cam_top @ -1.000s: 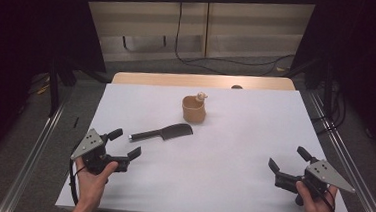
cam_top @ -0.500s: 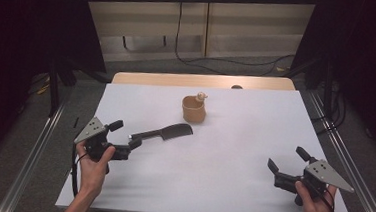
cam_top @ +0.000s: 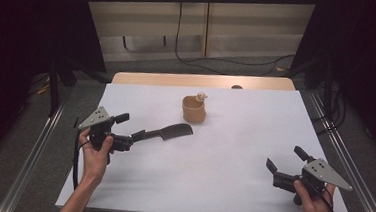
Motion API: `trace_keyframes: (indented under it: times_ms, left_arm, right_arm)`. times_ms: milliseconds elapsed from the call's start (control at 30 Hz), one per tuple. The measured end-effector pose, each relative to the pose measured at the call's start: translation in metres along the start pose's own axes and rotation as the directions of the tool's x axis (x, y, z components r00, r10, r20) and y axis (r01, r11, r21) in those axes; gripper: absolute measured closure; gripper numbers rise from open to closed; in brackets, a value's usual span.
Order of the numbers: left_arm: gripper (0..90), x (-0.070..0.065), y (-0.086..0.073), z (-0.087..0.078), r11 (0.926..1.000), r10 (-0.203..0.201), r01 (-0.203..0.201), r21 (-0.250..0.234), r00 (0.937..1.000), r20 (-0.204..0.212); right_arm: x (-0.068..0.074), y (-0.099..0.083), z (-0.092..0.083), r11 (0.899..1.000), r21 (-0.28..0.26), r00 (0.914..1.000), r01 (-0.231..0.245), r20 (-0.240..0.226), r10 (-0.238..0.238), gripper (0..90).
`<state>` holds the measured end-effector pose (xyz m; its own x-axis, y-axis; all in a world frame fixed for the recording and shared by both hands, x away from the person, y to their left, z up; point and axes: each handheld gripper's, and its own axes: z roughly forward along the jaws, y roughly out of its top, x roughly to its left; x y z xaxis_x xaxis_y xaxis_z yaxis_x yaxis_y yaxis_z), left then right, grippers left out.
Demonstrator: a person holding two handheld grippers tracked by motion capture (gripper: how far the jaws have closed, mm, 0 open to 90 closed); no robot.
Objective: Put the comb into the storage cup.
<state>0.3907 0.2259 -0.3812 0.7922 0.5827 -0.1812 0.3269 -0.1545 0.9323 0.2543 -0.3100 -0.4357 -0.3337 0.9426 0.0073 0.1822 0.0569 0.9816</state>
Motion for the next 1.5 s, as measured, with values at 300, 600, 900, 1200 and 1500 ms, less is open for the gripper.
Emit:
trace_keyframes:
  times_ms: [300, 600, 900, 1200, 1500]
  left_arm:
    - [5.3, 0.012, 0.008, 0.016, 0.9928, -0.022, 0.013, 0.119, 0.9969, 0.075]
    - [6.1, 0.018, 0.011, 0.028, 0.9677, 0.072, -0.096, 0.233, 0.9914, 0.109]
    - [7.1, 0.025, 0.016, 0.038, 0.9387, 0.109, -0.130, 0.319, 0.9907, 0.081]
    - [5.8, 0.024, 0.022, 0.051, 0.8995, 0.194, -0.213, 0.382, 0.9771, 0.087]
    - [5.4, 0.031, 0.019, 0.064, 0.8744, 0.197, -0.224, 0.430, 0.9745, 0.108]
  right_arm:
    - [0.001, 0.000, 0.000, 1.000, -0.001, 0.9999, 0.004, -0.010, -0.004, 0.1]
    - [0.001, 0.000, 0.001, 1.000, 0.002, 0.9999, -0.003, -0.013, 0.003, 0.1]
    - [0.001, 0.000, 0.001, 1.000, 0.001, 0.9999, 0.003, -0.015, -0.003, 0.1]
    - [0.002, -0.001, 0.001, 1.000, 0.004, 0.9998, 0.005, -0.017, -0.005, 0.2]
    - [0.002, -0.001, 0.001, 1.000, 0.002, 0.9997, 0.010, -0.021, -0.010, 0.2]
